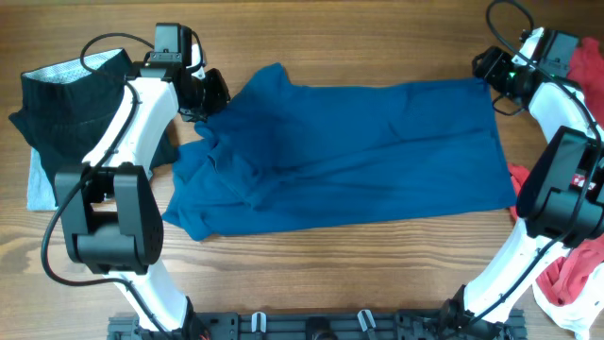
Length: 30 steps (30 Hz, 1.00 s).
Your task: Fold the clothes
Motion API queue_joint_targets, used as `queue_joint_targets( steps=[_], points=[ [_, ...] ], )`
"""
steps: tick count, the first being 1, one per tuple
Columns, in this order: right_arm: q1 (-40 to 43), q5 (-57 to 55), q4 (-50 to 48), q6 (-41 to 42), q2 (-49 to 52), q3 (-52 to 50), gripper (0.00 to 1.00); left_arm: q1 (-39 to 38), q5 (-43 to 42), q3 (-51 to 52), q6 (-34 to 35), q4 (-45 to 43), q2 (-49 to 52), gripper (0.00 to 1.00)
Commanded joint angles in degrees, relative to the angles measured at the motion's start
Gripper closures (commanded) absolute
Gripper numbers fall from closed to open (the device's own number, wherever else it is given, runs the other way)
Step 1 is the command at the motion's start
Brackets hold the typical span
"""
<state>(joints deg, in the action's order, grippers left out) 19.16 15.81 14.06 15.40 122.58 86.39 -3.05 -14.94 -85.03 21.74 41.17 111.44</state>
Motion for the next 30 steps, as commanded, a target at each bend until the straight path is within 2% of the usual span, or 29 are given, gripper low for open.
queue_joint_targets(
  steps=[1, 14, 18, 23, 24, 29, 30],
  points=[
    [-1.2, -2.5, -0.8, 1.3, 1.7, 1.1, 0.19, -0.1, -0.7, -0.4, 0.1, 0.1, -0.5, 0.96],
    [-1.3, -4.4, -3.2, 4.3, 6.5, 1.1, 0.19, -0.1, -0.7, -0.4, 0.1, -0.1, -0.5, 0.96],
    [-1.3, -4.4, -4.6, 4.3, 7.3, 1.1, 0.24, -0.1, -0.7, -0.4, 0.1, -0.2, -0.5, 0.96],
    [-1.3, -4.4, -4.4, 4.3, 7.4, 1.1, 0.53, -0.1, -0.7, -0.4, 0.1, -0.2, -0.5, 0.96],
    [-1.3, -4.4, -4.4, 4.3, 7.4, 1.1, 0.63, -0.1, -0.7, -0.4, 0.1, -0.2, -0.5, 0.96],
    [-1.3, -4.4, -3.6, 4.9, 7.4, 1.1, 0.95, -0.1, -0.7, -0.4, 0.1, -0.2, -0.5, 0.96],
    [-1.3, -4.4, -3.3, 5.6, 7.4, 1.1, 0.96, -0.1, -0.7, -0.4, 0.1, -0.2, -0.5, 0.96]
  ],
)
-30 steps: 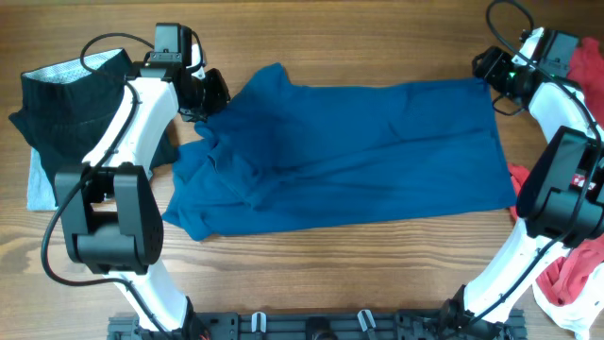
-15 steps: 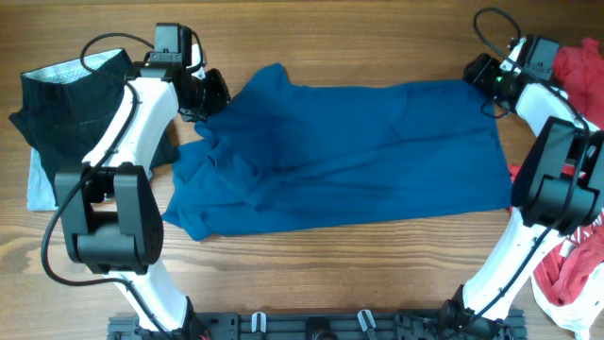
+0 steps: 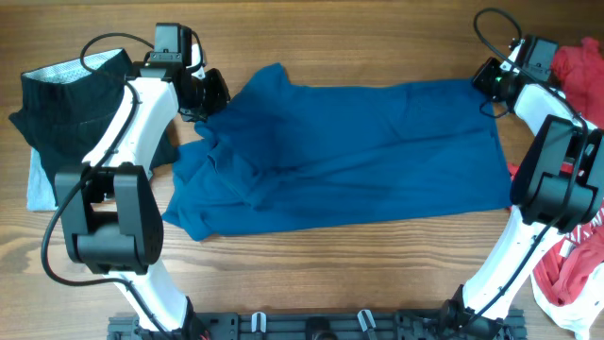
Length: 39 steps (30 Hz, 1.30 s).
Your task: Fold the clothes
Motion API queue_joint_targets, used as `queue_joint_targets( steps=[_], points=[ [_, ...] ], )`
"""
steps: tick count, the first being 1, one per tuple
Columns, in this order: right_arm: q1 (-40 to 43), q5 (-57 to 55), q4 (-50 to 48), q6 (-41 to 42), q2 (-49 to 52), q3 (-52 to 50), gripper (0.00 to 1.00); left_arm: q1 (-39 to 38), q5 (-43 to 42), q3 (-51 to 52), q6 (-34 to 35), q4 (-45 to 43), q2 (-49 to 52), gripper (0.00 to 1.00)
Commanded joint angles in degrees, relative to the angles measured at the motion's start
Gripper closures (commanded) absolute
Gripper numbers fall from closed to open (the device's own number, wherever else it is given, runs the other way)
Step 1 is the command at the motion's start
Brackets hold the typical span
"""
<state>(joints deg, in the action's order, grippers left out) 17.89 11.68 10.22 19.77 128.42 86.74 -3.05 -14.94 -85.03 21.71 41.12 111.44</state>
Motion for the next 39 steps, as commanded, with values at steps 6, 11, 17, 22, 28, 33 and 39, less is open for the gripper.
queue_joint_targets(
  steps=[6, 11, 17, 22, 28, 33, 39],
  points=[
    [0.5, -0.3, 3.9, 1.4, -0.5, 0.8, 0.96, 0.3, -0.7, -0.4, 0.1, -0.1, -0.5, 0.96],
    [2.1, -1.6, 8.4, 1.2, -5.1, 0.8, 0.96, 1.6, -0.7, -0.4, 0.1, 0.3, -0.7, 0.96],
    [4.2, -4.8, 15.4, 1.1, -12.7, 0.8, 0.96, 3.1, -0.7, -0.4, 0.1, 2.1, -1.0, 0.96],
    [4.5, -4.8, 22.8, 1.0, -17.3, 0.8, 0.96, 3.1, -5.2, -0.4, 0.1, 3.3, -2.0, 0.96],
    [4.5, -5.9, 32.6, -0.6, -21.6, 0.8, 0.96, 3.6, -5.9, -0.4, 0.1, 8.4, -3.4, 0.96],
    [4.6, -9.6, 41.1, -1.8, -22.5, 0.8, 0.96, 5.2, -5.9, -0.4, 0.1, 14.2, -5.7, 0.96],
    [4.7, -15.1, 48.1, -1.7, -22.5, 0.8, 0.96, 6.8, -4.9, -0.4, 0.1, 22.3, -7.5, 0.96]
  ],
)
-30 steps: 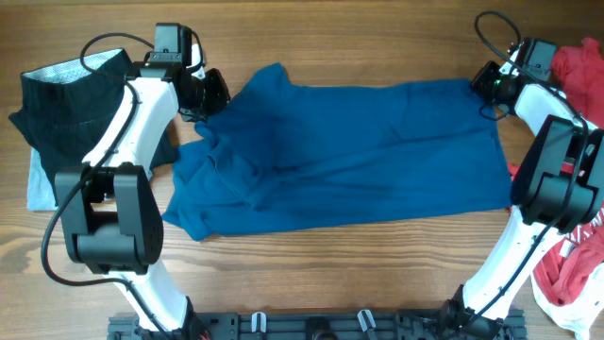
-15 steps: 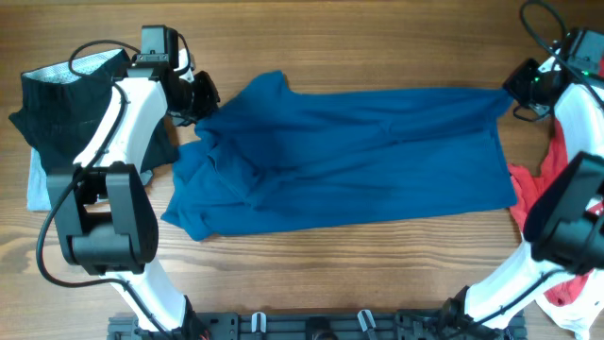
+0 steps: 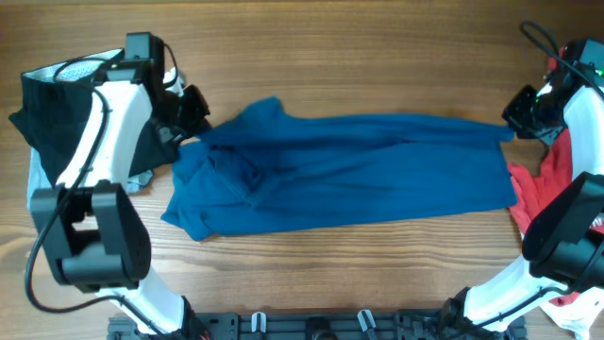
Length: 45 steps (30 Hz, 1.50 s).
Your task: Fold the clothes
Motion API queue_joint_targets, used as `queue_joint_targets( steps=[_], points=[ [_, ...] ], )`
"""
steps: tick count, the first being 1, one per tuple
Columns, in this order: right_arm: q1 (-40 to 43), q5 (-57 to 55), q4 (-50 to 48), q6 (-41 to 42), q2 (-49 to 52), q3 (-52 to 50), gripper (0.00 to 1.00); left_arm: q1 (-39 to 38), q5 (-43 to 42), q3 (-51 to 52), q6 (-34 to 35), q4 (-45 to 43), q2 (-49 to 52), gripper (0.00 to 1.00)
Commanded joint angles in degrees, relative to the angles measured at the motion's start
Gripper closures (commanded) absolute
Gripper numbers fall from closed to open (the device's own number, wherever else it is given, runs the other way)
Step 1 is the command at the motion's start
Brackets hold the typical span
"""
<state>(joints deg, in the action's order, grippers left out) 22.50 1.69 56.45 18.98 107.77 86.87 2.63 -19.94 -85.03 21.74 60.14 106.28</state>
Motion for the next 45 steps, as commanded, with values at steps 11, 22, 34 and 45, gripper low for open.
queue_joint_targets(
  steps=[11, 22, 34, 45],
  points=[
    [1.6, -6.9, 9.2, -1.5, -1.8, 0.6, 0.96, 1.4, 2.0, -0.3, -0.8, 12.8, -2.2, 0.96],
    [2.7, -10.6, 10.4, -0.5, -1.8, -0.3, 0.95, 1.3, 2.0, -0.3, -1.7, 19.5, -2.2, 0.96],
    [3.1, -9.1, 7.3, 0.2, -1.4, -2.1, 0.92, -0.9, 2.3, 4.4, -3.6, 21.0, -2.2, 0.96],
    [3.5, -14.2, 11.8, 0.6, -1.4, -2.1, 0.91, -0.9, 6.2, 12.1, -3.1, 17.4, -2.2, 0.96]
  ],
)
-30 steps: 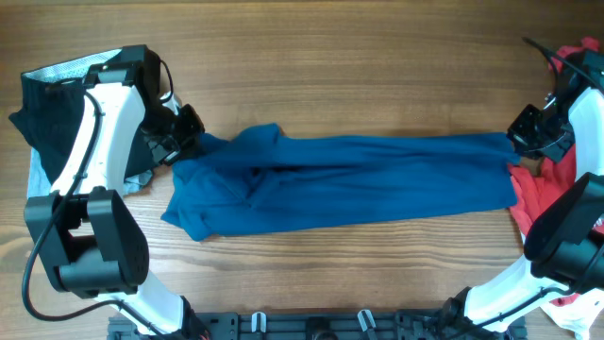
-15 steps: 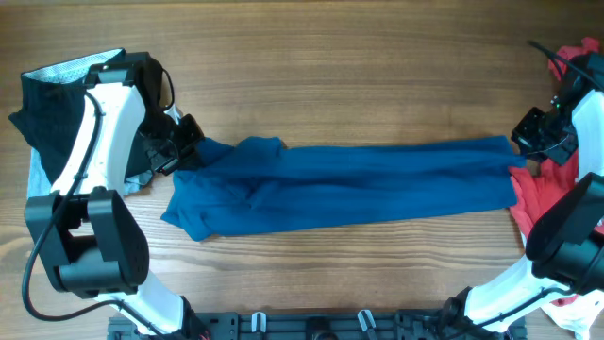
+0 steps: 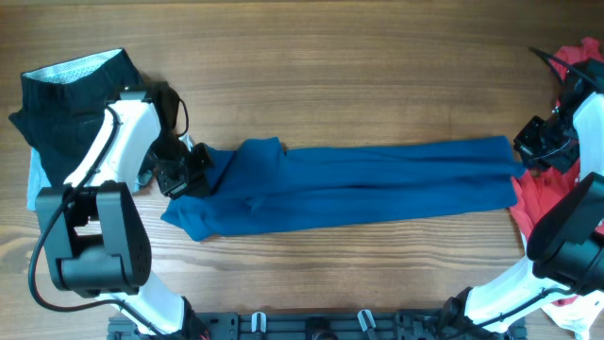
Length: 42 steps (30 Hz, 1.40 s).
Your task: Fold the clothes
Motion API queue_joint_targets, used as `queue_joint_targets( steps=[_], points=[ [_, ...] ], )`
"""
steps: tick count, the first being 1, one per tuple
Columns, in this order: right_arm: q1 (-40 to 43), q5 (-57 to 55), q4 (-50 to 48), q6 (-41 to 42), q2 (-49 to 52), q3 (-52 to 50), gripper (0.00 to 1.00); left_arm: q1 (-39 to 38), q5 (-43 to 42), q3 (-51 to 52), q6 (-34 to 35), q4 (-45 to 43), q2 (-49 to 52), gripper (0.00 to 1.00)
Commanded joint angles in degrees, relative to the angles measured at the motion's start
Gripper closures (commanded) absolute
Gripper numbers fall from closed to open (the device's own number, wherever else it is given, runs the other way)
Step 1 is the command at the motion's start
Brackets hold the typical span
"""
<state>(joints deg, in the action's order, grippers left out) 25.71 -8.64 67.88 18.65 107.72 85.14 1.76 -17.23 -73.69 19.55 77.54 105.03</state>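
Note:
A blue garment (image 3: 349,187) lies across the middle of the table as a long, low band, its far edge drawn toward the front. My left gripper (image 3: 195,167) is shut on the garment's upper left corner. My right gripper (image 3: 522,158) is shut on the upper right corner, at the cloth's right end. The lower left part of the garment bulges in a rumpled flap (image 3: 193,219).
A folded black garment (image 3: 66,104) with a pale one under it sits at the far left. Red clothes (image 3: 574,71) lie at the right edge, with more red and white cloth (image 3: 566,269) at the lower right. A dark rail (image 3: 311,326) runs along the front edge.
Both grippers have moved toward the front of the table with the garment's far corners. The blue cloth is now a narrower band.
At first the blue garment lay spread wide, with both grippers at its far corners. Later both grippers had pulled that far edge partway toward the front. Now the far edge lies over the lower half, and the cloth is about half as deep.

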Motion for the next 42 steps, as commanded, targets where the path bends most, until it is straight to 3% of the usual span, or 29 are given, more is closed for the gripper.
queue_joint_targets(
  steps=[1, 5, 7, 10, 13, 17, 20, 23, 26, 29, 42],
  points=[
    [0.2, -3.8, 0.4, 1.0, -1.3, -0.4, 0.91, 0.0, 5.0, 0.8, -0.2, 0.1, -1.0, 0.96],
    [0.2, -4.8, 1.3, 1.0, -1.3, -0.4, 0.9, 0.0, 9.9, 0.8, 3.7, 0.5, -1.0, 0.96],
    [0.2, -4.9, 1.2, 1.1, -1.3, -0.4, 0.8, 0.0, 9.7, 0.8, 3.6, 0.0, -1.0, 0.96],
    [0.2, -4.2, 0.9, 1.0, -1.3, -0.4, 0.76, 0.0, 9.3, 0.7, 3.6, -0.2, -1.0, 0.9],
    [0.2, 1.7, -0.5, -1.9, -1.3, -0.4, 0.76, 0.0, 8.9, 0.7, 3.5, 0.5, -1.0, 0.81],
    [0.2, 17.2, -3.2, -12.2, -1.3, -0.4, 0.76, 0.0, 8.8, 0.6, 3.2, 1.1, -2.1, 0.81],
    [0.0, 19.5, -3.4, -13.3, -1.3, -0.4, 0.75, 0.0, 8.7, -0.7, 3.7, 0.1, -4.3, 0.81],
    [0.0, 19.5, -3.4, -13.3, -1.3, -0.4, 0.75, 0.0, 7.3, -2.6, 4.9, -3.0, -7.4, 0.8],
    [0.0, 19.5, -3.5, -13.3, -1.3, -0.4, 0.73, -0.3, 2.2, -2.7, 4.9, -8.3, -9.9, 0.64],
    [0.0, 19.5, -3.6, -13.3, -1.3, -0.4, 0.71, -2.0, -1.0, -2.7, 4.9, -13.5, -9.7, 0.56],
    [0.0, 19.5, -3.5, -13.3, -1.3, -0.4, 0.7, -10.3, -0.3, -2.4, 4.9, -23.4, 2.0, 0.52]
  ],
)
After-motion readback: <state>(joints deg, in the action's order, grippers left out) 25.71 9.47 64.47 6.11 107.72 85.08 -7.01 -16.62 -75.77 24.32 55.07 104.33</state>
